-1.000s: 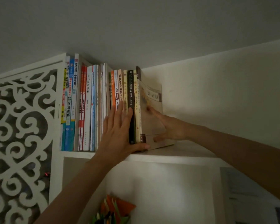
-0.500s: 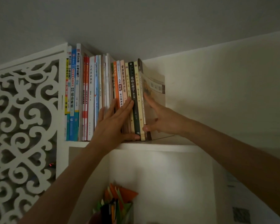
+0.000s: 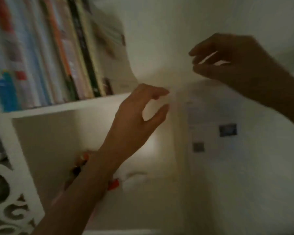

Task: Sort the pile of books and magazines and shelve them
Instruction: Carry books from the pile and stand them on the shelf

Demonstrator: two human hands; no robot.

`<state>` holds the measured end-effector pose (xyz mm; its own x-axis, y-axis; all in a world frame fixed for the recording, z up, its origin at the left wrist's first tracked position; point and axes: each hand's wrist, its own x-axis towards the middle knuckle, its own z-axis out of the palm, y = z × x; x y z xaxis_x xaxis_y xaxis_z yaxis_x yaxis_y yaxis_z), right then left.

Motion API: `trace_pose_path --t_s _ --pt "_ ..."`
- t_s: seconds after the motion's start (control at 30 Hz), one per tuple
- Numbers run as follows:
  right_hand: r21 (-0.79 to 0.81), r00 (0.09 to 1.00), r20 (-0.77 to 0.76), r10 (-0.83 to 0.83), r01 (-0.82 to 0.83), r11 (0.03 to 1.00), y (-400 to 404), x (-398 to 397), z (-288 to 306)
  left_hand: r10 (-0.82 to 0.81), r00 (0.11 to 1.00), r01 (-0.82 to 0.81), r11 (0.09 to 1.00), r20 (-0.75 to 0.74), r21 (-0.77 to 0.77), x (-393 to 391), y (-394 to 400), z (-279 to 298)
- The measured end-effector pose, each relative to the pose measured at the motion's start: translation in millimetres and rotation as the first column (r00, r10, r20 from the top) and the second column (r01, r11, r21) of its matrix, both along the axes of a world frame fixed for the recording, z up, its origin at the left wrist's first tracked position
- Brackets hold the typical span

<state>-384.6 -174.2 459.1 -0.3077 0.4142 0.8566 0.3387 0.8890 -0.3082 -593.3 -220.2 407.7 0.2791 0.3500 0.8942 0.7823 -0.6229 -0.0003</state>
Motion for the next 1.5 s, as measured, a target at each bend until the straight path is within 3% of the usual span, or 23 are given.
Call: trace_pose_path --t_s 0.07,0.17,0.3,0.4,0.57,0.67,0.77,0.83,0.93,1.0,1.03,1.1,1.17,1.2,1.3,1.4,1.5 --pt "-0.088 0.997 0.031 -0.072 0.075 0.993 -12 48 -35 -0.119 0.993 0.115 0.984 -0.024 -0.135 38 16 -32" --pt "-0.269 0.962 0.154 -0.224 0.259 0.928 -13 111 -102 -0.257 0.966 0.243 0.889 0.018 -0.389 97 44 -91" --pt "-0.524 0.902 0.28 -0.327 0.429 0.735 -6 192 -198 -0.368 0.924 0.345 0.673 0.108 -0.654 181 71 -177" --pt "-0.615 0.837 0.393 -0.382 0.548 0.567 0 257 -268 -0.394 0.906 0.361 0.526 0.155 -0.77 240 87 -236" --pt "-0.703 0.755 0.532 -0.383 0.646 0.296 4 375 -381 -0.301 0.933 0.279 0.249 0.2 -0.928 337 108 -343" --pt "-0.743 0.754 0.557 -0.349 0.64 0.196 2 438 -435 -0.232 0.952 0.226 0.081 0.202 -0.971 392 120 -401" --pt "-0.757 0.736 0.566 -0.372 0.642 0.118 5 493 -474 -0.056 0.975 0.212 -0.056 0.215 -0.976 431 129 -438" --pt "-0.757 0.728 0.583 -0.36 0.648 0.084 13 522 -491 0.053 0.974 0.223 -0.057 0.22 -0.973 450 137 -458" --pt "-0.751 0.733 0.586 -0.345 0.651 0.109 31 536 -512 0.165 0.971 0.17 0.021 0.172 -0.985 451 141 -486" --pt "-0.731 0.73 0.591 -0.344 0.665 0.155 42 524 -523 0.098 0.993 -0.067 0.014 -0.066 -0.998 439 143 -505" --pt "-0.729 0.731 0.596 -0.333 0.666 0.159 48 516 -528 0.024 0.983 -0.183 -0.021 -0.183 -0.983 432 141 -513" --pt "-0.716 0.727 0.632 -0.269 0.68 0.158 60 500 -543 -0.123 0.926 -0.361 -0.002 -0.358 -0.933 421 135 -528" --pt "-0.614 0.639 0.744 -0.194 0.769 0.178 68 490 -558 -0.176 0.903 -0.367 0.158 -0.392 -0.917 415 128 -538" --pt "-0.56 0.589 0.789 -0.175 0.806 0.191 70 488 -563 -0.199 0.898 -0.358 0.185 -0.392 -0.915 413 126 -544" --pt "-0.538 0.567 0.804 -0.181 0.822 0.187 68 484 -567 -0.229 0.919 -0.293 0.15 -0.321 -0.944 403 127 -555" --pt "-0.526 0.551 0.817 -0.171 0.833 0.172 63 483 -561 -0.213 0.935 -0.23 0.243 -0.283 -0.943 401 127 -554" --pt "-0.471 0.488 0.859 -0.156 0.872 0.134 58 474 -563 -0.183 0.938 -0.263 0.179 -0.294 -0.948 403 130 -547"
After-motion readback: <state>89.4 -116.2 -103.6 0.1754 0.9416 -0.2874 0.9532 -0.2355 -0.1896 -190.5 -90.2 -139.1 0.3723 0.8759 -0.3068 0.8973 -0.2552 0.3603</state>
